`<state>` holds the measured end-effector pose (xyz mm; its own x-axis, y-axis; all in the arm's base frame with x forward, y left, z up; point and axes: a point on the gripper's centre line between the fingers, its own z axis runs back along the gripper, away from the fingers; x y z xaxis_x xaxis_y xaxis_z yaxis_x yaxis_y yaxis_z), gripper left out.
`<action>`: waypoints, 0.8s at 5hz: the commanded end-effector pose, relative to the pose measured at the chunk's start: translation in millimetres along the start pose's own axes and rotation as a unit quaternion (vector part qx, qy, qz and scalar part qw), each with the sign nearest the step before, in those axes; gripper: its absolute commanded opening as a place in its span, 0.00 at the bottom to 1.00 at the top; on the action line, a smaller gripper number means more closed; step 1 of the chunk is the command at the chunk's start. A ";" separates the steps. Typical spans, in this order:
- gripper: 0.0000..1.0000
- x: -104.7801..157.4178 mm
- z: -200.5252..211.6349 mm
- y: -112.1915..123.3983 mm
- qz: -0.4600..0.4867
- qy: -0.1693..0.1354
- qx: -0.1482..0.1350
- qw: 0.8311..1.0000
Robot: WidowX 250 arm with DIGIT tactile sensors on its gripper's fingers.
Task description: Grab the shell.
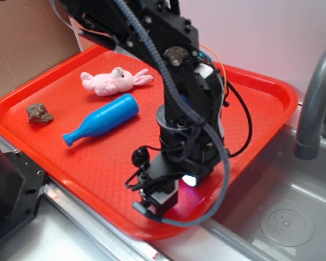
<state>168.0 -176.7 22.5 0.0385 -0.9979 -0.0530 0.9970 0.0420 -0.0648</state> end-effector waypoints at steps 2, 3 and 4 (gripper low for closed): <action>1.00 -1.2 52.1 -7.0 0.080 -0.039 0.055 0.995; 1.00 -6.4 101.0 -10.4 0.195 -0.056 0.083 0.976; 1.00 -1.1 107.0 -14.6 0.316 -0.043 0.064 0.946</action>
<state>169.1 -166.3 117.2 0.6352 -0.7718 -0.0277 0.7718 0.6331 0.0589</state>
